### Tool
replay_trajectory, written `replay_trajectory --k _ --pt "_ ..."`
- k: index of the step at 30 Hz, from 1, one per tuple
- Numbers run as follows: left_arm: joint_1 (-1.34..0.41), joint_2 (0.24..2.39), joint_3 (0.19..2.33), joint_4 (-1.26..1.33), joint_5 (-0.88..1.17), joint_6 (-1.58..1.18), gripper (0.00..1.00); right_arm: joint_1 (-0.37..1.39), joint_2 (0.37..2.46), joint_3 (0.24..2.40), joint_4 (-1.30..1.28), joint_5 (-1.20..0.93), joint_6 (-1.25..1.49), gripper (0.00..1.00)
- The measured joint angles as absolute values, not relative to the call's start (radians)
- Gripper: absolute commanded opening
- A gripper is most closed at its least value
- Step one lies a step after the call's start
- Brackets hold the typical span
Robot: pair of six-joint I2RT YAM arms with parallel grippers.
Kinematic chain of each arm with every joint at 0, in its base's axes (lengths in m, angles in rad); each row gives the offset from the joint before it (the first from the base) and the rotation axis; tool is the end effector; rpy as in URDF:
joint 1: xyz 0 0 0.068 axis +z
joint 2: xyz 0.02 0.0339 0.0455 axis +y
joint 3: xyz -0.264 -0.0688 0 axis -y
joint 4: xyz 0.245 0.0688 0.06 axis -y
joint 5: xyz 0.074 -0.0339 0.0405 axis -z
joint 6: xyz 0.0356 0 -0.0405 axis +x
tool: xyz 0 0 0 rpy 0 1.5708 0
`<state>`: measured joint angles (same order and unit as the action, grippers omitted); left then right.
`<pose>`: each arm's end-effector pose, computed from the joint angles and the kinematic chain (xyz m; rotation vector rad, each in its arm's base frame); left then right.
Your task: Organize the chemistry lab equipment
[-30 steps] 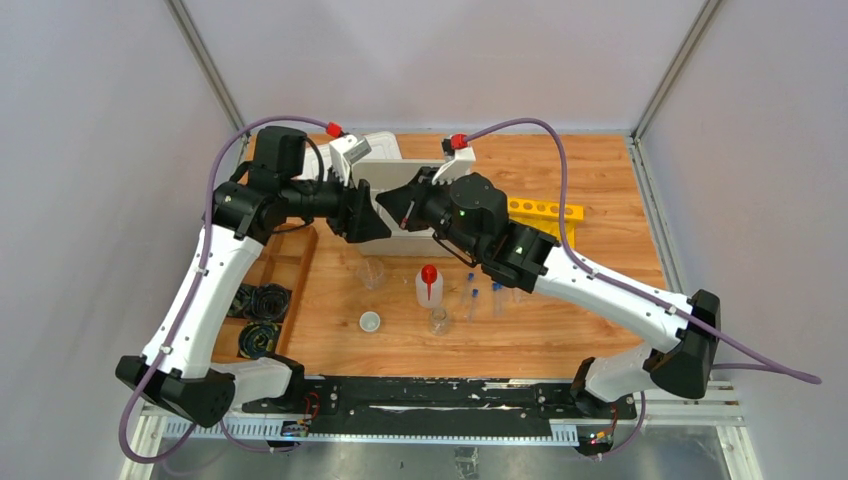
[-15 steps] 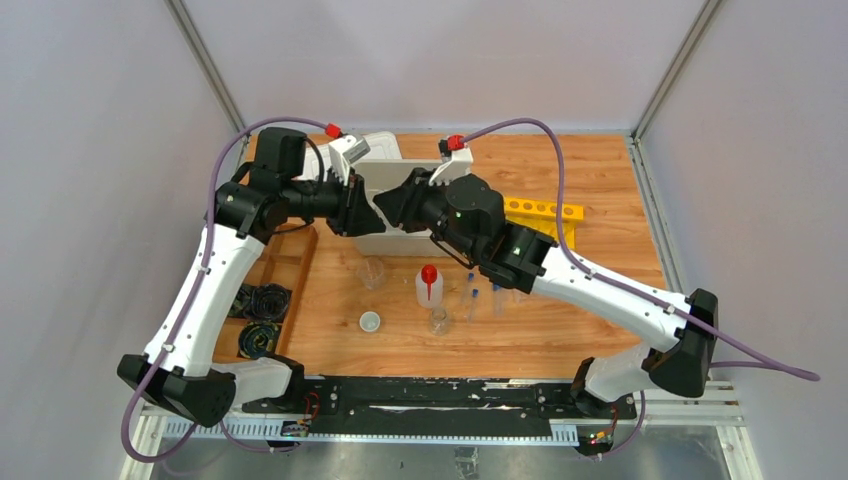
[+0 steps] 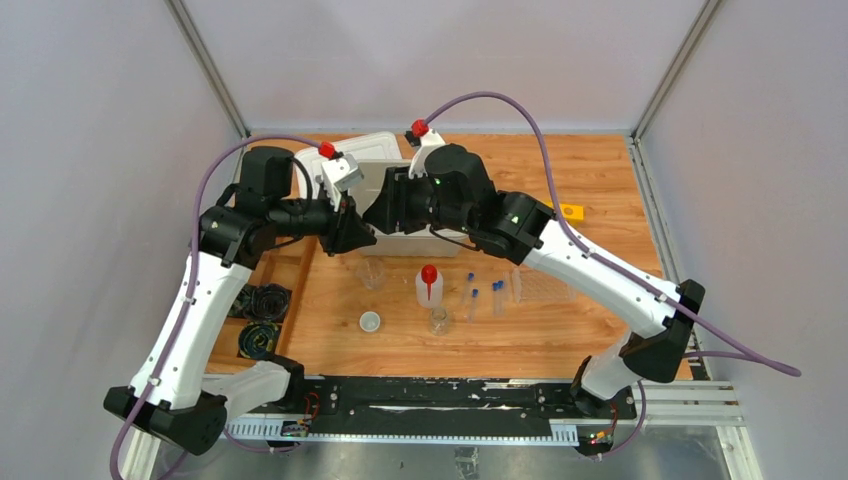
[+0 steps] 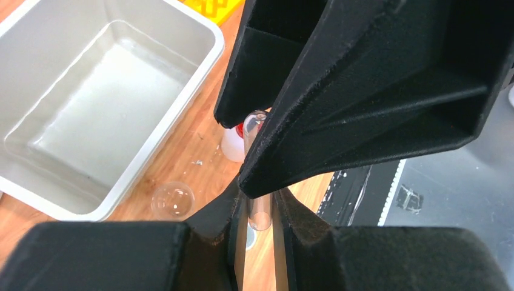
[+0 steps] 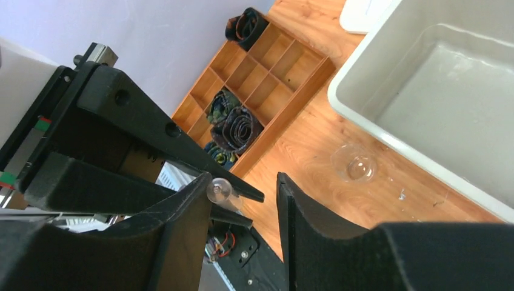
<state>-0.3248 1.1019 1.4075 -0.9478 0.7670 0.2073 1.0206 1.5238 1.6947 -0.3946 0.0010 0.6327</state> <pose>0.1779 -0.0860 0.4203 0.9627 1.9169 -0.9087 0.1808 0.2947 0.4537 -0.3763 1.9201 1.1481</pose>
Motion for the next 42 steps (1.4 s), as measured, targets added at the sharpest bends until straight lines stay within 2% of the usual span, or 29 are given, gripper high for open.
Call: replay_trajectory --k 11,15,17,18,19,21,22,25,31,36,42 --pt "-0.325 1.066 1.382 -0.948 0.771 0.258 0.02 1.021 1.557 1.756 -0.430 -0.083 0.632 0.33" --pt "-0.325 1.064 1.375 -0.953 0.768 0.258 0.02 1.021 1.561 1.756 -0.427 -0.086 0.633 0.18" --pt "-0.325 1.064 1.374 -0.953 0.766 0.258 0.06 1.021 1.562 1.756 -0.426 -0.086 0.631 0.09" --pt "-0.325 1.063 1.374 -0.953 0.765 0.258 0.17 1.021 1.561 1.756 -0.427 -0.084 0.630 0.04" --pt "-0.325 1.062 1.374 -0.953 0.762 0.258 0.35 1.021 1.561 1.756 -0.427 -0.082 0.630 0.00" --pt "-0.325 1.062 1.374 -0.953 0.759 0.257 0.77 1.021 1.561 1.756 -0.428 -0.077 0.625 0.00" --pt "-0.325 1.061 1.374 -0.951 0.756 0.264 0.86 1.021 1.560 1.756 -0.437 -0.070 0.619 0.00" --pt "-0.325 1.061 1.374 -0.951 0.727 0.249 0.99 1.002 1.559 1.756 -0.475 -0.055 0.600 0.00" --pt "-0.325 1.087 1.381 -0.951 0.577 0.218 1.00 0.848 1.497 1.716 -0.580 0.042 0.513 0.00" --pt "-0.325 1.112 1.382 -0.951 0.485 0.194 1.00 0.717 1.374 1.577 -0.618 0.247 0.405 0.00" --pt "-0.325 1.153 1.405 -0.967 0.426 0.179 1.00 0.623 1.343 1.409 -0.586 0.400 0.317 0.00"
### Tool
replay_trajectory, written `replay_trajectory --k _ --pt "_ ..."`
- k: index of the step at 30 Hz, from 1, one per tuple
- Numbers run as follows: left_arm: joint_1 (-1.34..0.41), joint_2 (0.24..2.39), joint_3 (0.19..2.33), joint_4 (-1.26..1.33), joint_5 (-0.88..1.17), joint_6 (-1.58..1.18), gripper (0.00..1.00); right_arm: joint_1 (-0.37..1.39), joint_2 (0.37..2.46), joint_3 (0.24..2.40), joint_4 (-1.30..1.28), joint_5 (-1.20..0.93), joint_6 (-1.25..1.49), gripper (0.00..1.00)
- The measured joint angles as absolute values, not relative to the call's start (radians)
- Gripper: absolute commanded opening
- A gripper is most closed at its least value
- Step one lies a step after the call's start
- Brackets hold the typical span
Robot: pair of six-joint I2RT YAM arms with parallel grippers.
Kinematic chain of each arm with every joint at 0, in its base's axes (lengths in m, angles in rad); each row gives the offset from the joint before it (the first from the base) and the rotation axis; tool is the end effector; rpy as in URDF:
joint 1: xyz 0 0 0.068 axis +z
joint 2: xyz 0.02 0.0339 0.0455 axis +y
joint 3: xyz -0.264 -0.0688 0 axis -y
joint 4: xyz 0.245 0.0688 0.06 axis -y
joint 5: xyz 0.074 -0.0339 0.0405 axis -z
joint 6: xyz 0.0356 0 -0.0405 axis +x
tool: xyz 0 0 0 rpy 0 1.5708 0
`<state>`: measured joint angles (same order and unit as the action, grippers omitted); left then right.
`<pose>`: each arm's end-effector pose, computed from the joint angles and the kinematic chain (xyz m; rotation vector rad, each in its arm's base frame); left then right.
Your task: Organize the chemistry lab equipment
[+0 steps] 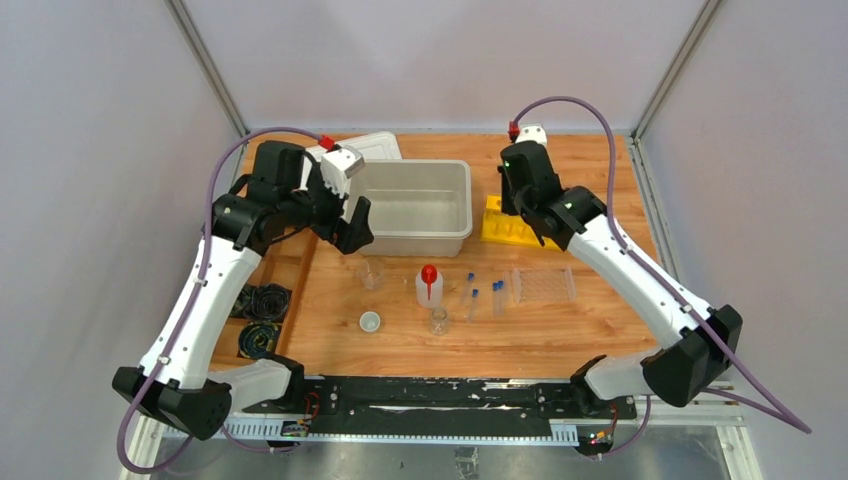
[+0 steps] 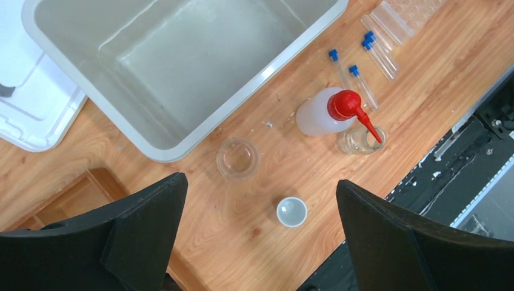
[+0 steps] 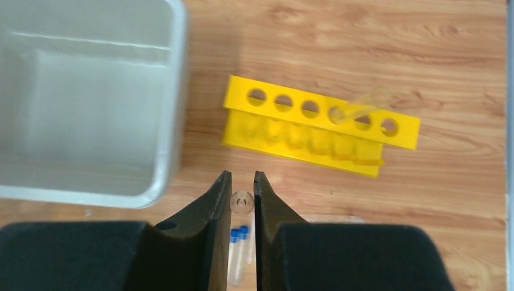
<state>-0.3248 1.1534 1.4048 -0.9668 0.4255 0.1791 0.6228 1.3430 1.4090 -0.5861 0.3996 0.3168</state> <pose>0.1997 -0.0828 0.4041 0.7790 2.1333 -0.5619 0.2465 0.1600 0.3936 -0.0741 2.0491 0.1667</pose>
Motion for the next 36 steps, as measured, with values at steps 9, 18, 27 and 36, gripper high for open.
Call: replay_trajectory --k 9,18,27,36 --pt "-0.325 1.198 1.442 -1.036 0.377 0.175 1.00 0.566 1.374 1.197 -0.385 0.471 0.244 0.00" --pt "-0.325 1.202 1.444 -1.054 0.352 0.176 1.00 0.522 1.412 1.104 -0.199 0.472 0.226 0.00" --pt "-0.325 1.201 1.454 -1.058 0.348 0.178 1.00 0.490 1.427 1.039 -0.095 0.466 0.248 0.00" --pt "-0.325 1.201 1.454 -1.058 0.349 0.186 1.00 0.488 1.448 1.039 -0.047 0.450 0.260 0.00"
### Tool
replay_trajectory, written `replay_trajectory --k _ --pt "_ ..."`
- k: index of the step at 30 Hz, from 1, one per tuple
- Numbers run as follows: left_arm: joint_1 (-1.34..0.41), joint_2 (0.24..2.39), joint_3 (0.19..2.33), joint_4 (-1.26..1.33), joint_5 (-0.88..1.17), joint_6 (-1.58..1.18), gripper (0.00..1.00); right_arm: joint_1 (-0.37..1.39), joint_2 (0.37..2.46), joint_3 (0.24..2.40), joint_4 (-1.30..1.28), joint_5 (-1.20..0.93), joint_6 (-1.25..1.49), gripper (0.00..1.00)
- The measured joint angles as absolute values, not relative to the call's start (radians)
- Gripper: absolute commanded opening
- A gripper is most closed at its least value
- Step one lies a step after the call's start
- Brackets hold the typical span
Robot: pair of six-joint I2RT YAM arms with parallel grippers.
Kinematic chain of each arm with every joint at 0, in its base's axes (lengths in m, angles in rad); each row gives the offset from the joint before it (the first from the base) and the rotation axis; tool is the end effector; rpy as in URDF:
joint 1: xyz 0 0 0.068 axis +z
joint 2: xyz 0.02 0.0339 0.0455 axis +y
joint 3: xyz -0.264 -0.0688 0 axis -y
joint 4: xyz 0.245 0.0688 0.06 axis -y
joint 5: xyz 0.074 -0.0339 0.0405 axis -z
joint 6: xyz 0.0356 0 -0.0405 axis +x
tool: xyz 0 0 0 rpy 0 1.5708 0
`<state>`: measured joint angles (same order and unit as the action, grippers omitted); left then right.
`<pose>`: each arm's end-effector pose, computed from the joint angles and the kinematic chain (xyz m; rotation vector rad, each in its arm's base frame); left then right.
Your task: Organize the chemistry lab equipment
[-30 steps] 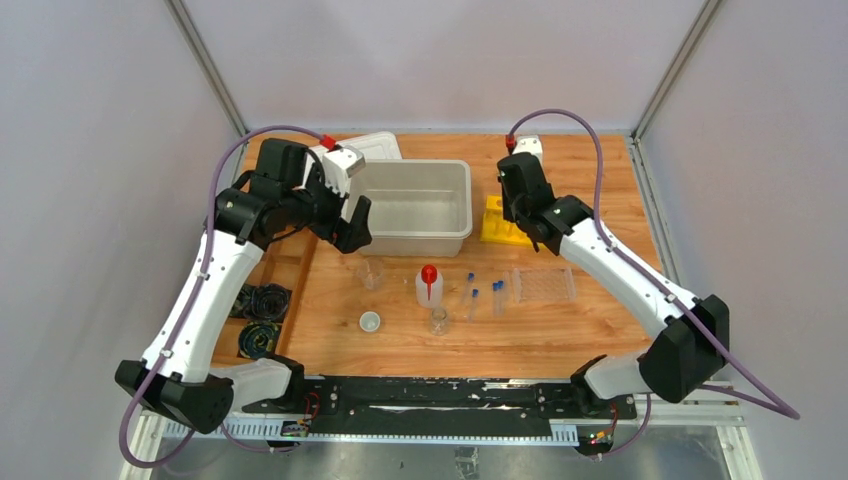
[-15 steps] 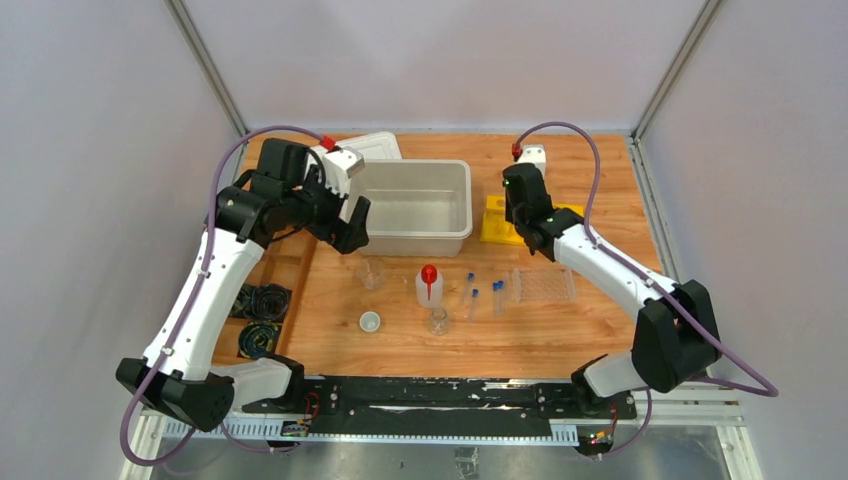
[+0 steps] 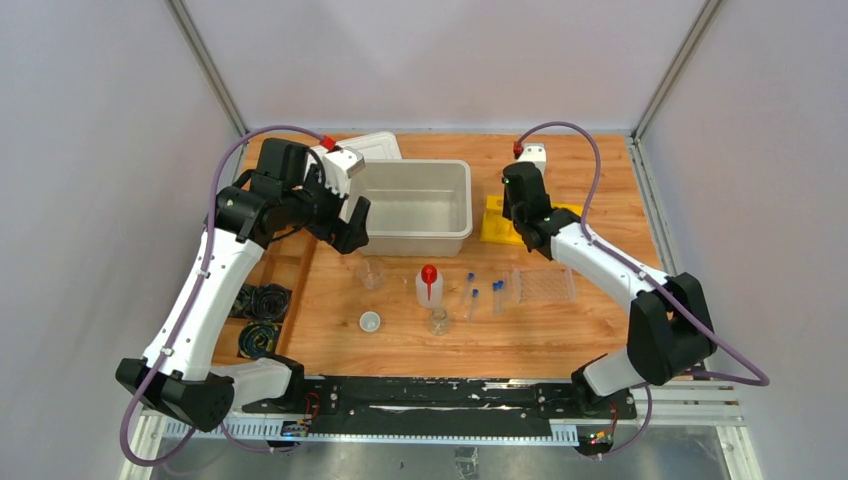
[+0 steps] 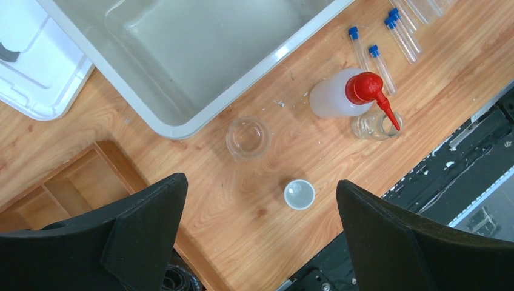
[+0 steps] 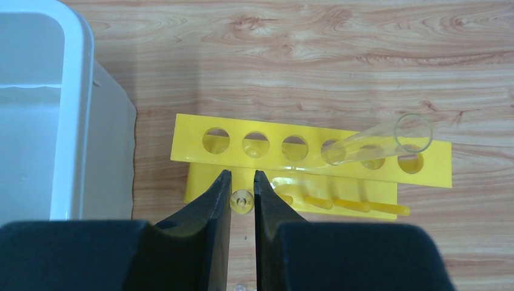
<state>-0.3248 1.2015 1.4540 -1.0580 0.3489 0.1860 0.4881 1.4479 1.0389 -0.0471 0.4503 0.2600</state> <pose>0.2059 -0.0822 0.4015 0.7582 2.2412 -0.4808 0.3001 0.1418 0.2864 0.0549 1.9779 0.0285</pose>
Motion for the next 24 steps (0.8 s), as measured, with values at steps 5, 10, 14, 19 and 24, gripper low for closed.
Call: replay_trajectory --k 5,10,14,19,24 --pt "-0.325 1.201 1.454 -1.058 0.349 0.189 1.00 0.488 1.465 1.037 -0.044 0.449 0.268 0.00" --pt "-0.325 1.200 1.454 -1.058 0.349 0.191 1.00 0.488 1.467 1.021 -0.036 0.449 0.270 0.00" --pt "-0.325 1.200 1.454 -1.058 0.349 0.191 1.00 0.488 1.475 1.014 -0.028 0.450 0.272 0.00" --pt "-0.325 1.200 1.454 -1.058 0.350 0.191 1.00 0.488 1.478 1.007 -0.009 0.453 0.273 0.00" --pt "-0.325 1.200 1.454 -1.058 0.350 0.191 1.00 0.487 1.485 0.990 0.015 0.456 0.273 0.00"
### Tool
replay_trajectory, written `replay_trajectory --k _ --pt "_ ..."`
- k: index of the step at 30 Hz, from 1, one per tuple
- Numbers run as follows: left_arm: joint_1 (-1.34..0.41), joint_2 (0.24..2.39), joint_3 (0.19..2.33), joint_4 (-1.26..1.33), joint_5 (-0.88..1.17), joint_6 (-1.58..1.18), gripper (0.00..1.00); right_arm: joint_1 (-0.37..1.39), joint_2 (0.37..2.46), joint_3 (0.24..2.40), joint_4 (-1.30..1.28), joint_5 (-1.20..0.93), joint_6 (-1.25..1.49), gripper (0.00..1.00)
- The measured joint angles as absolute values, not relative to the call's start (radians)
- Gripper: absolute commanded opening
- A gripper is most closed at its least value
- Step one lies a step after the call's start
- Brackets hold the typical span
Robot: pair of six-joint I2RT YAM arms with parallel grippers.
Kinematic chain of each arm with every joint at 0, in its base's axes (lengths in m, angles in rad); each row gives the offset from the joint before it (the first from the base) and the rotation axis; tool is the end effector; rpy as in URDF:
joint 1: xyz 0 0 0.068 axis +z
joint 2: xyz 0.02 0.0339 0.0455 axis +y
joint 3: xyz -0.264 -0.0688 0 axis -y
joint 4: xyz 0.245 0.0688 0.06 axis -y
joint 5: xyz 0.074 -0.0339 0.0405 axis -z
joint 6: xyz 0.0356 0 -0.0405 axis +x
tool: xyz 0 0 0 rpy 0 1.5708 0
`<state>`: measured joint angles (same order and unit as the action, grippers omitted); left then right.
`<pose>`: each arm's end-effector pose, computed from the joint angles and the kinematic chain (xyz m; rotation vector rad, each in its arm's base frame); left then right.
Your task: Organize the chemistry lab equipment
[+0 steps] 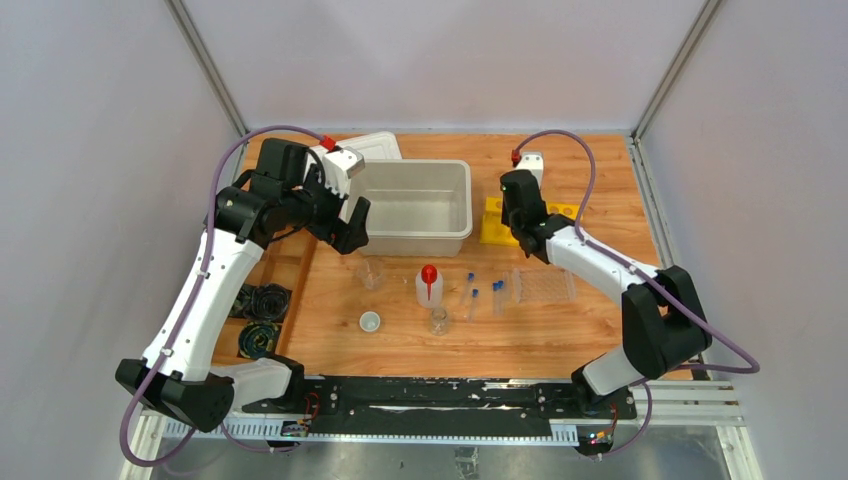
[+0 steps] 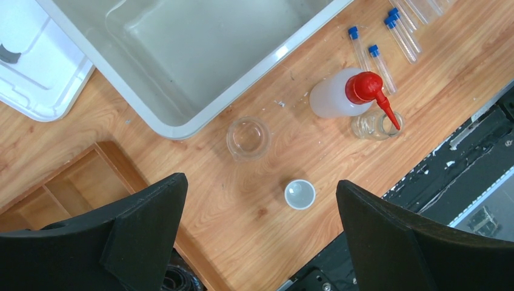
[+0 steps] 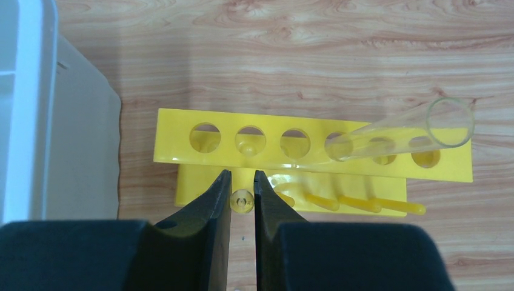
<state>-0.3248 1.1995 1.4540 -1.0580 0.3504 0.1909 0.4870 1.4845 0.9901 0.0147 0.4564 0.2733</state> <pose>0.2054 -0.0820 0.4019 0.7640 2.2365 -0.4800 0.3037 0.1431 0.2642 0.0663 1.9969 0.0189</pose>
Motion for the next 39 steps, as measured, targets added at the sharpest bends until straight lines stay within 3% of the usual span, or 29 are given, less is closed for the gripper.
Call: replay_trajectory --k 14,18,23,28,31,35,39 --pt "-0.325 1.200 1.454 -1.058 0.343 0.190 1.00 0.486 1.488 0.931 0.052 0.458 0.284 0.00" --pt "-0.325 1.200 1.455 -1.058 0.343 0.190 1.00 0.486 1.489 0.910 0.060 0.457 0.298 0.17" --pt "-0.325 1.200 1.464 -1.059 0.345 0.190 1.00 0.486 1.495 0.910 0.056 0.457 0.327 0.32" --pt "-0.325 1.200 1.481 -1.058 0.347 0.187 1.00 0.486 1.502 0.922 0.001 0.455 0.358 0.58" --pt "-0.325 1.201 1.483 -1.059 0.347 0.186 1.00 0.492 1.492 0.938 -0.041 0.458 0.371 0.57" --pt "-0.325 1.203 1.483 -1.059 0.347 0.186 1.00 0.524 1.411 0.943 -0.147 0.477 0.404 0.45" --pt "-0.325 1.203 1.489 -1.061 0.347 0.183 1.00 0.584 1.329 0.977 -0.268 0.488 0.456 0.43"
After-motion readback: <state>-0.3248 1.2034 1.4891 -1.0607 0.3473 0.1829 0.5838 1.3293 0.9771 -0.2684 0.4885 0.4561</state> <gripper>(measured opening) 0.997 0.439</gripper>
